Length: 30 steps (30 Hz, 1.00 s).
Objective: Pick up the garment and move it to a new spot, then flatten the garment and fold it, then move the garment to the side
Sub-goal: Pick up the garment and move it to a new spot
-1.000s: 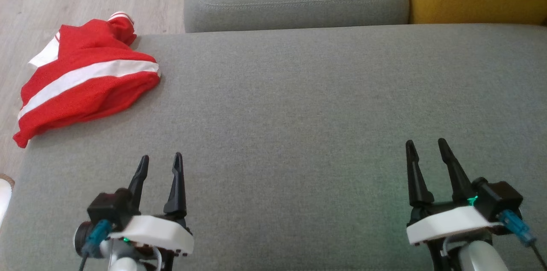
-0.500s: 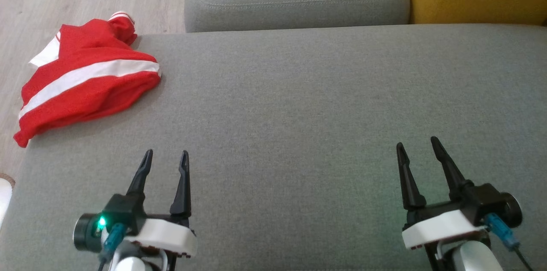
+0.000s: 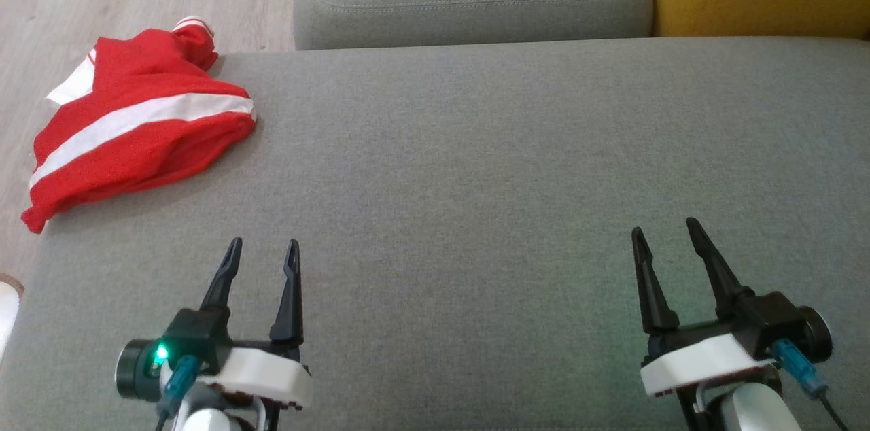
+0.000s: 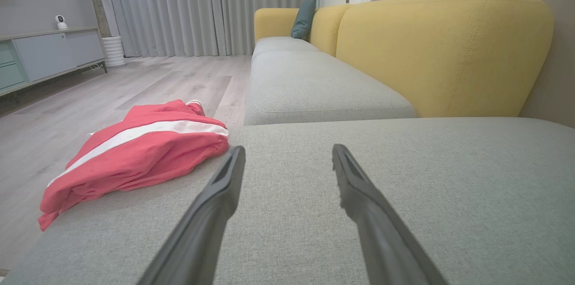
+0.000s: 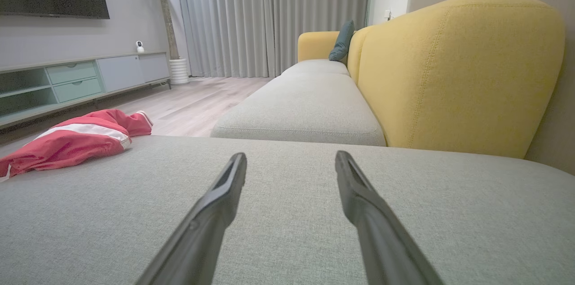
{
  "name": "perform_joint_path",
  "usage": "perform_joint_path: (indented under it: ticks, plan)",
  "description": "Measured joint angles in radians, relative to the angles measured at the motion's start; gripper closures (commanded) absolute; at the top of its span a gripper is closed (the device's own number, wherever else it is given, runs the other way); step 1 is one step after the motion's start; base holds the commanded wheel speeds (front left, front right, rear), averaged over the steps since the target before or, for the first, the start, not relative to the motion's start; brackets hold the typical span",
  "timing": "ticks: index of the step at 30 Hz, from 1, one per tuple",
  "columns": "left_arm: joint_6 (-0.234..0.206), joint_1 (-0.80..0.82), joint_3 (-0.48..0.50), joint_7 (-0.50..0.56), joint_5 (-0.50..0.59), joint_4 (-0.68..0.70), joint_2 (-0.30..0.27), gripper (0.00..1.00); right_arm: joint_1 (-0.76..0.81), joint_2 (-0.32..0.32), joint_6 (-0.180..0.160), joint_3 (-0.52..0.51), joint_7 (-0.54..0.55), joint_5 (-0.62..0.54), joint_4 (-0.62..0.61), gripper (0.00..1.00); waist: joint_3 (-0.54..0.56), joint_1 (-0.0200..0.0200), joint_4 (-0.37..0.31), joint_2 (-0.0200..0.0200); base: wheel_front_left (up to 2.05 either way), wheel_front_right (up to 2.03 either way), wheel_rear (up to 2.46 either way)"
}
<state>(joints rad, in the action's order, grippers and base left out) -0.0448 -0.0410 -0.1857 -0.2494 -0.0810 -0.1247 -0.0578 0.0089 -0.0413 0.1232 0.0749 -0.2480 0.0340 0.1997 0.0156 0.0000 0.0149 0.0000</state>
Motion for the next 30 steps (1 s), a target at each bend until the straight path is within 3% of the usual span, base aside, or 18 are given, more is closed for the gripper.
perform_joint_path:
  ticks: [11, 17, 30]
  plan:
    - [0.001, 0.0, 0.001, 0.0, 0.0, -0.006, 0.001, 0.0, 0.0, 0.0, 0.0, -0.01, 0.0, 0.0, 0.002, 0.0, -0.001, 0.0, 0.003, 0.0, 0.0, 0.0, 0.0]
    - [0.003, 0.0, -0.002, 0.0, 0.0, -0.009, 0.002, 0.0, 0.0, 0.0, 0.0, -0.015, 0.0, 0.0, -0.002, 0.0, -0.002, 0.0, 0.039, 0.0, 0.0, 0.0, 0.0]
    - [0.011, 0.001, 0.004, 0.0, 0.002, -0.008, 0.002, 0.0, 0.001, 0.0, 0.0, -0.003, -0.003, 0.01, -0.02, 0.0, -0.001, 0.0, 0.282, 0.0, 0.0, 0.0, 0.0]
